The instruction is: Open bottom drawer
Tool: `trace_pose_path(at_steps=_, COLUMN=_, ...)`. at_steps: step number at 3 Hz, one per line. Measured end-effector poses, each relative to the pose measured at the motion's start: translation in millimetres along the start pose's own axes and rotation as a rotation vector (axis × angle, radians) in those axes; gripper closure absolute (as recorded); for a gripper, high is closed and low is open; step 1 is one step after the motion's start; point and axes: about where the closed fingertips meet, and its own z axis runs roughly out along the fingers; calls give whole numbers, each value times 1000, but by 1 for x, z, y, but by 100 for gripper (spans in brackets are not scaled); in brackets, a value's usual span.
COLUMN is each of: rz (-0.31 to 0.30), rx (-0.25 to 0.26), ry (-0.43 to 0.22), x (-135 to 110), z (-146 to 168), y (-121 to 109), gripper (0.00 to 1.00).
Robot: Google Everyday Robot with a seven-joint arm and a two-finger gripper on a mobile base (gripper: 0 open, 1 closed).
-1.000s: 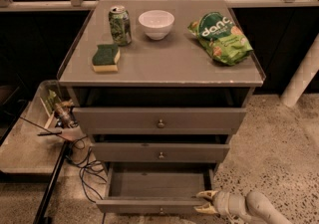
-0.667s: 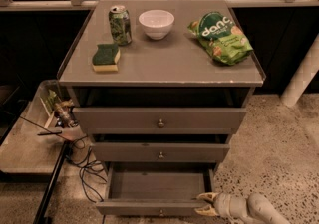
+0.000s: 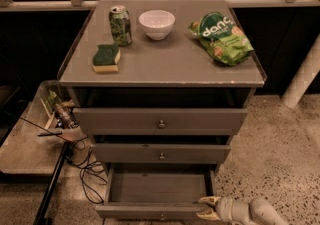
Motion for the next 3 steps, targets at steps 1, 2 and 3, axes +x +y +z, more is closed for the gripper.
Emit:
trace_pose_path(at_steps=1, rz=0, rx=0, ry=1, x=-2, z=-1, y=1, gripper=100)
trace_pose_path(at_steps=2, rz=10, rx=7, ry=0, x=2, z=-5, y=10, gripper=100)
trace_pose_path(at_steps=3, rz=10, rx=7, ry=0, x=0, z=-6, y=11, gripper=82)
